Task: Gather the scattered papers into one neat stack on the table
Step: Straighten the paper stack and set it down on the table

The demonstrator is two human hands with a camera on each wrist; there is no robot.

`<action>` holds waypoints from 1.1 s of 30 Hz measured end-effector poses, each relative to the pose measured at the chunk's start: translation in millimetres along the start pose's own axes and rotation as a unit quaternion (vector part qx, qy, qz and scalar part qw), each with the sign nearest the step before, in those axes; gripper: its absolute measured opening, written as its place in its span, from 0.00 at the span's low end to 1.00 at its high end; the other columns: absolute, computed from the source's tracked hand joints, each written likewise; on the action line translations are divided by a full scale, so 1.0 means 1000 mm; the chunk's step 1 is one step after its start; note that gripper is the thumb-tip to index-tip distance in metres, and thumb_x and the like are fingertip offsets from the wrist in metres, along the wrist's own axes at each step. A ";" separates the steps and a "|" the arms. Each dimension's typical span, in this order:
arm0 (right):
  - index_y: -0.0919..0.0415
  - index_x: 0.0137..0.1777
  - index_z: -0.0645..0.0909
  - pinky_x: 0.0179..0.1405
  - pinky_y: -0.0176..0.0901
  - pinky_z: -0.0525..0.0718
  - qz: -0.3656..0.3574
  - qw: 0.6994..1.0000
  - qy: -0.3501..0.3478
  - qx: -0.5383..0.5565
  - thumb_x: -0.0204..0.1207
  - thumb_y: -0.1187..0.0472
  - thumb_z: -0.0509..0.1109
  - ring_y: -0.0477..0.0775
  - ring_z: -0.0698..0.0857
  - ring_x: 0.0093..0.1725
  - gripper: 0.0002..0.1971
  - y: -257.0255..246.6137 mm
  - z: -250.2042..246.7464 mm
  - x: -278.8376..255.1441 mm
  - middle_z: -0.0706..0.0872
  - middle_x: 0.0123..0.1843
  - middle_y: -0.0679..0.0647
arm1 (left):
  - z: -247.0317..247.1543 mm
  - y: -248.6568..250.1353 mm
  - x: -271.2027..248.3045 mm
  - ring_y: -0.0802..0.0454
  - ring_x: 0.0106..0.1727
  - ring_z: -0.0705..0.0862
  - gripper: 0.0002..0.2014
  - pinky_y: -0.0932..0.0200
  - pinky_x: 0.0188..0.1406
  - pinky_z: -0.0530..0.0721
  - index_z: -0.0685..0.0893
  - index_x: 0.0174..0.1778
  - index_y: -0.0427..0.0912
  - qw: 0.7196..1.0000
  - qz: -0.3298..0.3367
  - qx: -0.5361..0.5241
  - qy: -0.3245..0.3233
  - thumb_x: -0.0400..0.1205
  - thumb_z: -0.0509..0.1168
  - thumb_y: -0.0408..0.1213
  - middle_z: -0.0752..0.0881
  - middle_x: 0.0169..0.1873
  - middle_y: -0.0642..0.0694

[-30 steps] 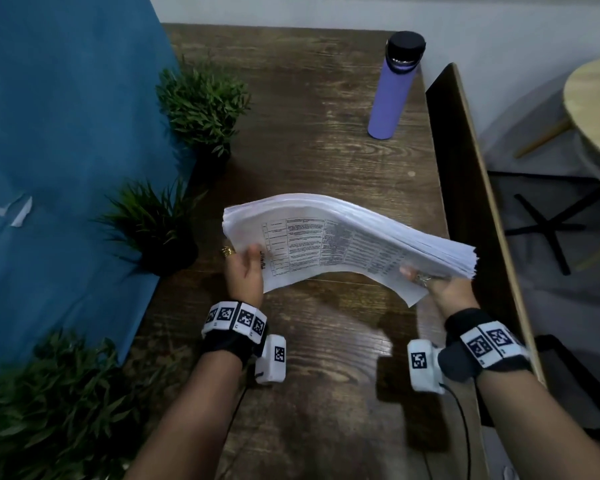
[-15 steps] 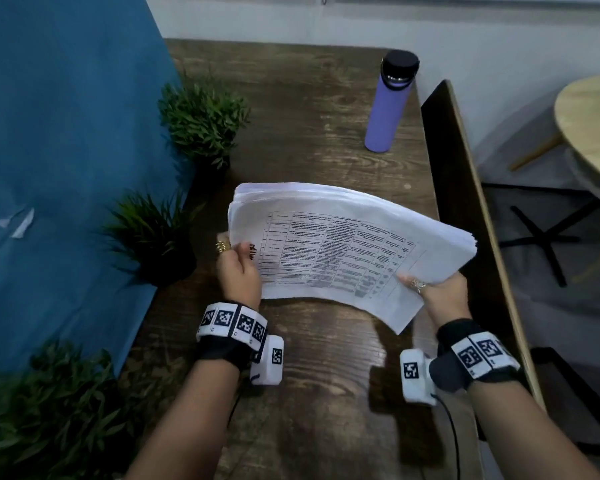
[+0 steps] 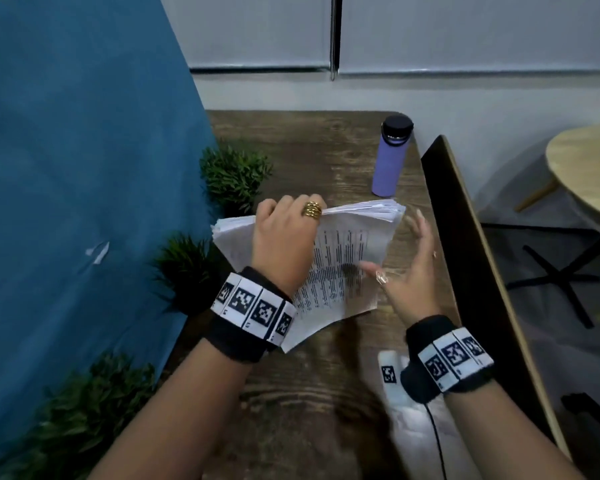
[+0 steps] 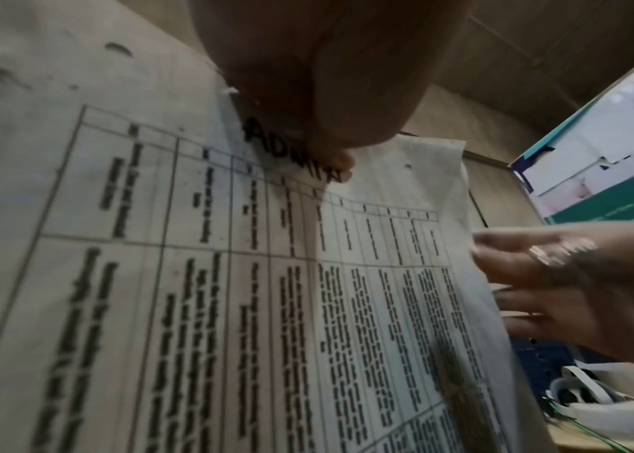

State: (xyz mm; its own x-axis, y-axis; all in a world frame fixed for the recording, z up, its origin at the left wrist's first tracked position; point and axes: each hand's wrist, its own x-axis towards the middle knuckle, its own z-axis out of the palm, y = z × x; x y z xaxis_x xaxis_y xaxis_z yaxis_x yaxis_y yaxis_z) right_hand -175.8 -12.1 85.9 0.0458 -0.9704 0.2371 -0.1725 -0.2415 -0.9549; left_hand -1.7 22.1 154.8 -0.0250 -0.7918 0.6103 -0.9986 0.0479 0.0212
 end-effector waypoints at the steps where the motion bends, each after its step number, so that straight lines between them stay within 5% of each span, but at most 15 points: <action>1: 0.52 0.74 0.63 0.58 0.18 0.75 0.010 0.998 -0.016 0.056 0.62 0.68 0.80 0.34 0.77 0.65 0.43 -0.010 0.004 0.001 0.75 0.69 0.48 | 0.000 0.003 -0.002 0.47 0.39 0.83 0.18 0.55 0.46 0.62 0.80 0.45 0.47 1.000 0.022 0.001 0.007 0.64 0.71 0.23 0.85 0.36 0.51; 3: 0.58 0.65 0.73 0.43 0.21 0.81 0.038 0.988 -0.011 0.147 0.67 0.74 0.75 0.30 0.86 0.47 0.28 -0.019 0.008 0.004 0.86 0.53 0.45 | 0.004 0.006 -0.005 0.48 0.41 0.83 0.19 0.55 0.51 0.63 0.81 0.46 0.49 0.998 0.058 0.008 0.038 0.65 0.73 0.25 0.85 0.37 0.52; 5: 0.59 0.55 0.79 0.39 0.23 0.82 0.050 0.985 0.000 0.167 0.70 0.75 0.72 0.32 0.88 0.40 0.17 -0.023 0.010 0.001 0.91 0.39 0.41 | 0.010 0.004 -0.013 0.50 0.50 0.81 0.17 0.53 0.61 0.64 0.79 0.49 0.51 0.994 0.047 -0.014 0.097 0.69 0.72 0.29 0.85 0.44 0.51; 8: 0.62 0.56 0.79 0.39 0.22 0.81 0.059 0.980 0.003 0.192 0.71 0.77 0.69 0.32 0.88 0.39 0.16 -0.018 0.008 -0.009 0.90 0.34 0.34 | 0.022 -0.008 -0.037 0.45 0.72 0.67 0.26 0.50 0.76 0.61 0.70 0.64 0.48 0.966 -0.103 -0.097 0.217 0.73 0.72 0.49 0.71 0.68 0.42; 11: 0.57 0.50 0.80 0.39 0.23 0.82 0.069 0.978 0.004 0.196 0.71 0.75 0.71 0.32 0.88 0.38 0.14 -0.015 -0.004 -0.010 0.90 0.34 0.35 | 0.030 -0.021 -0.067 0.42 0.79 0.60 0.47 0.52 0.81 0.56 0.57 0.76 0.41 0.862 -0.309 -0.341 0.214 0.69 0.67 0.66 0.60 0.76 0.35; 13: 0.54 0.46 0.80 0.38 0.25 0.83 0.074 0.979 0.000 0.190 0.70 0.74 0.71 0.33 0.88 0.38 0.14 -0.013 -0.011 -0.009 0.91 0.34 0.37 | 0.034 -0.022 -0.077 0.54 0.73 0.73 0.51 0.57 0.75 0.71 0.60 0.76 0.39 0.755 -0.355 -0.536 0.131 0.66 0.63 0.72 0.71 0.70 0.43; 14: 0.54 0.47 0.80 0.39 0.26 0.84 0.075 0.980 -0.002 0.187 0.69 0.74 0.72 0.34 0.88 0.38 0.14 -0.012 -0.013 -0.008 0.91 0.35 0.40 | 0.035 -0.023 -0.079 0.62 0.64 0.79 0.49 0.63 0.66 0.78 0.66 0.73 0.36 0.740 -0.345 -0.569 0.096 0.67 0.63 0.71 0.78 0.63 0.47; 17: 0.57 0.56 0.76 0.42 0.31 0.85 0.078 0.982 -0.026 0.172 0.64 0.70 0.75 0.39 0.88 0.44 0.21 -0.012 -0.019 -0.006 0.88 0.47 0.47 | 0.041 -0.023 -0.080 0.76 0.49 0.82 0.19 0.77 0.50 0.80 0.75 0.61 0.38 0.773 -0.329 -0.536 0.083 0.81 0.63 0.48 0.83 0.51 0.52; 19: 0.56 0.63 0.72 0.43 0.31 0.85 0.082 0.983 -0.039 0.158 0.63 0.70 0.77 0.39 0.86 0.49 0.28 -0.007 -0.022 -0.005 0.84 0.53 0.47 | 0.043 -0.023 -0.081 0.78 0.48 0.82 0.15 0.80 0.50 0.77 0.74 0.63 0.35 0.773 -0.337 -0.527 0.106 0.81 0.61 0.35 0.82 0.50 0.52; 24: 0.59 0.66 0.71 0.53 0.29 0.85 0.085 0.987 -0.041 0.132 0.68 0.63 0.75 0.37 0.84 0.54 0.26 -0.002 -0.020 -0.010 0.84 0.56 0.47 | 0.047 -0.021 -0.082 0.79 0.49 0.81 0.14 0.82 0.50 0.75 0.74 0.61 0.29 0.792 -0.309 -0.515 0.108 0.81 0.61 0.29 0.81 0.49 0.57; 26: 0.55 0.67 0.68 0.47 0.23 0.82 0.085 0.986 -0.038 0.135 0.71 0.68 0.73 0.36 0.82 0.54 0.27 0.000 -0.020 -0.009 0.82 0.56 0.45 | 0.047 -0.021 -0.080 0.77 0.46 0.82 0.09 0.81 0.48 0.76 0.73 0.56 0.36 0.795 -0.293 -0.521 0.106 0.81 0.61 0.28 0.81 0.47 0.56; 29: 0.62 0.72 0.66 0.45 0.19 0.80 0.078 0.988 -0.029 0.130 0.76 0.71 0.66 0.31 0.81 0.52 0.25 -0.004 -0.010 -0.010 0.81 0.59 0.49 | 0.047 -0.021 -0.078 0.73 0.45 0.83 0.10 0.75 0.49 0.79 0.72 0.51 0.53 0.786 -0.305 -0.522 0.131 0.78 0.61 0.34 0.82 0.46 0.55; 33: 0.54 0.66 0.68 0.44 0.23 0.81 0.009 0.990 0.060 0.124 0.79 0.74 0.60 0.27 0.84 0.46 0.20 -0.027 0.004 -0.009 0.82 0.51 0.41 | 0.040 -0.012 -0.065 0.74 0.41 0.81 0.09 0.75 0.46 0.79 0.71 0.45 0.54 0.779 -0.328 -0.491 0.213 0.77 0.63 0.36 0.80 0.41 0.56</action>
State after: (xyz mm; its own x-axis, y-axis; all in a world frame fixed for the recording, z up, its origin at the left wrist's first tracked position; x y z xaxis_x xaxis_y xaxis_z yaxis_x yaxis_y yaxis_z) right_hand -167.9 2.7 108.9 -0.0749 -0.9713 0.2258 0.0754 -0.2313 -0.9700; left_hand 10.6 48.7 83.4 0.7011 -0.5789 0.4163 -0.2683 0.3268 0.9062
